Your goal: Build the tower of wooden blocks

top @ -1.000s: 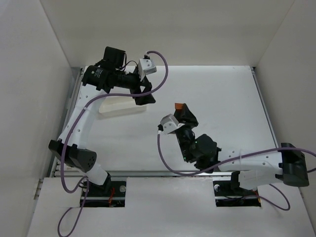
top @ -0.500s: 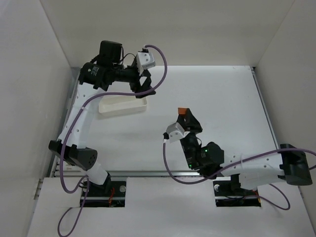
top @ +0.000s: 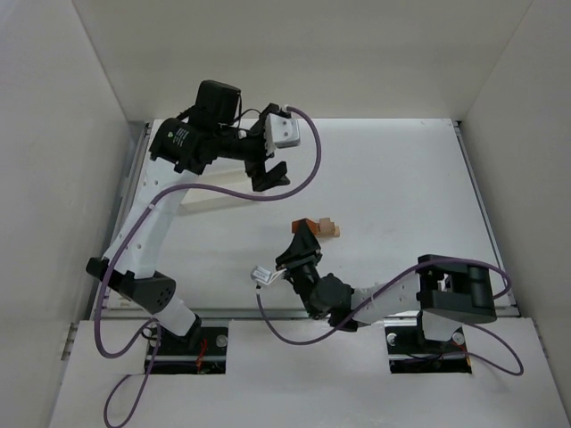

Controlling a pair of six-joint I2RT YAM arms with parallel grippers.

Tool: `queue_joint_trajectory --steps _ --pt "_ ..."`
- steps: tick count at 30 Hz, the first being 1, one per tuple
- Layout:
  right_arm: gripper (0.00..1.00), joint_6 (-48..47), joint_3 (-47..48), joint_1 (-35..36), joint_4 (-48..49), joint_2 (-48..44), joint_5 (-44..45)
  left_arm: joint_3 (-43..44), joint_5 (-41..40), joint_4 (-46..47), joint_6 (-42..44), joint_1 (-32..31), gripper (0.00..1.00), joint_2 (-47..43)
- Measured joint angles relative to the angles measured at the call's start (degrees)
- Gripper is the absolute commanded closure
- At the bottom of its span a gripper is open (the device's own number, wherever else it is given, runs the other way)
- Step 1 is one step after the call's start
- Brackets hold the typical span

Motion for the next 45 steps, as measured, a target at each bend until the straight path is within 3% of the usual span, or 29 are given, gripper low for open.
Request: queue_joint_trajectory --steps 7,11,15,19,21,23,25,30,34,40,45 --pt "1.0 -2.99 0.09 -0.37 1.09 -0.2 0.22 -8.04 -2.38 -2.64 2.95 -5.86 0.12 -1.55" --pt "1.0 -3.72 0.15 -0.39 1.03 -0.7 0.46 -13.6 -4.74 -1.49 2.95 -6.25 0.12 -1.62" --pt "1.0 0.09 1.51 -1.16 0.96 -2.6 2.89 -13.77 -5.86 0.57 1.27 -5.99 0.12 -1.75" --pt "1.0 15.13 4.26 -4.37 -0.85 -9.07 7.96 -12.17 -4.7 3.37 -2.67 -3.78 0.12 -1.88" --pt "1.0 31.8 6.97 -5.81 -12.57 -17.16 7.63 -11.23 -4.24 5.2 -5.31 -1.97 0.12 -2.01" --pt "1.0 50.64 12.7 -7.69 -29.42 -26.4 2.4 -10.34 -3.78 6.91 -8.35 -0.33 0.12 -2.25" --pt "1.0 65.75 17.92 -10.29 -39.65 -34.51 -4.63 -9.27 -3.04 8.39 -10.99 0.87 0.12 -2.56" --pt "1.0 90.6 23.61 -13.55 -52.26 -46.01 -14.95 -9.11 -1.62 12.46 -15.67 1.75 0.12 -5.92" --pt "1.0 103.6 24.39 -15.04 -58.38 -45.31 -17.59 -14.19 -2.75 16.28 -18.71 1.31 0.11 -11.47" --pt "1.0 118.25 32.11 -20.33 -65.02 -33.86 -24.44 -23.76 -11.52 26.69 -22.34 -4.85 0.11 -17.11" --pt "1.0 129.63 32.46 -26.23 -67.17 -31.82 -32.0 -30.36 -19.3 36.54 -21.79 -5.99 0.07 -20.46"
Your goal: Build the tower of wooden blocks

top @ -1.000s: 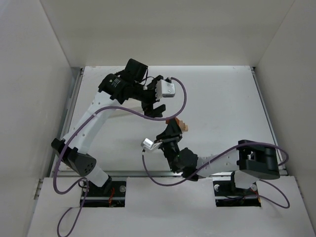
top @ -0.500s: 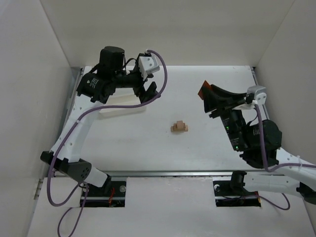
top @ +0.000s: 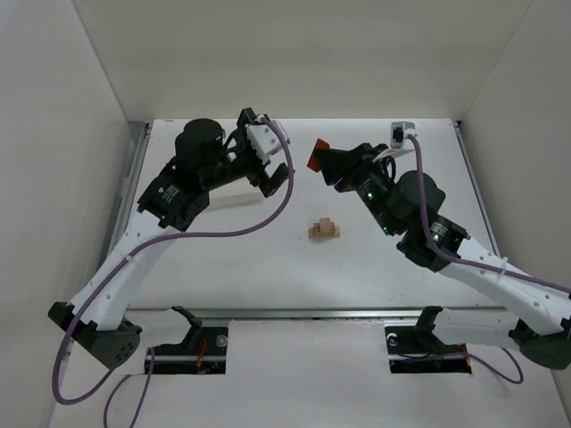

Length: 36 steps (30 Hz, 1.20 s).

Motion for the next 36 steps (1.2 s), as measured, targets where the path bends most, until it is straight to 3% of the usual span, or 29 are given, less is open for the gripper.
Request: queue_joint_trajectory --steps 5,17,30,36 --pt "1.0 9.55 0.02 -4.31 0.52 -0.57 -6.21 -6.49 -3.28 5.11 2.67 -1.25 0.06 -5.84" --pt "1.0 17.22 -1.64 -5.44 0.94 -0.15 -12.0 -1.99 0.13 5.03 2.93 -1.53 0.06 -1.64" --pt "1.0 23.82 -2.21 -5.7 2.58 -0.11 -10.99 -0.79 3.45 5.14 -5.11 -2.67 0.05 -1.46" --pt "1.0 25.03 -1.18 -5.7 3.02 2.27 -9.84 6.12 5.6 2.36 -12.09 -2.73 0.09 0.94"
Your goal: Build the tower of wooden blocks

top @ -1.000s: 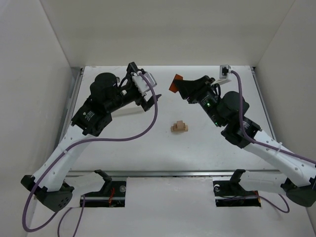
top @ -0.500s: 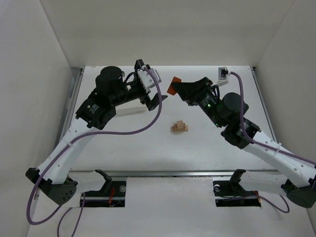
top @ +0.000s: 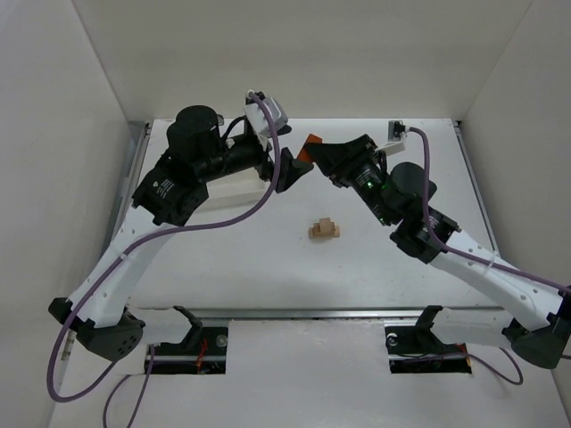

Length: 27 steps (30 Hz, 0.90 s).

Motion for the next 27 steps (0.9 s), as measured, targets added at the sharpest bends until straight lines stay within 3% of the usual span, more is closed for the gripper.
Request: queue_joint_trajectory --steps 10,27 --pt "1.0 -0.57 0.15 0.0 -0.37 0.35 2.62 4.13 4.55 -6.14 -7.37 -0.02 0.1 4.42" --pt "1.0 -0.63 0.15 0.02 -0.87 -0.09 3.67 5.35 -0.04 -6.64 -13.35 0.0 0.23 5.95"
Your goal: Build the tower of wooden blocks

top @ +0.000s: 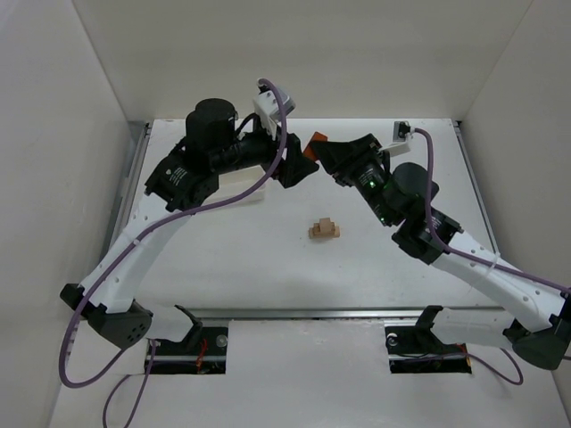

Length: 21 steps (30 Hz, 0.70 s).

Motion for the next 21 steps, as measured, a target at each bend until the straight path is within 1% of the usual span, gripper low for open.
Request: queue_joint_trajectory --steps 9,11,17,21 --pt "1.0 0.02 0.0 0.39 0.02 -0.52 -0.04 -0.02 -0.11 -0.04 -1.03 0.0 0.24 0.09" --pt "1.0 0.02 0.0 0.46 0.02 -0.52 -0.04 -0.02 -0.28 -0.07 -1.27 0.0 0.21 0.28" --pt "1.0 0.02 0.0 1.16 0.02 -0.46 0.02 -0.02 -0.42 -0.22 -2.75 0.0 0.21 0.39" --pt "1.0 0.02 0.0 2.01 -0.07 -0.17 1.03 -0.02 -0.63 -0.44 -3.87 0.0 0.28 0.42"
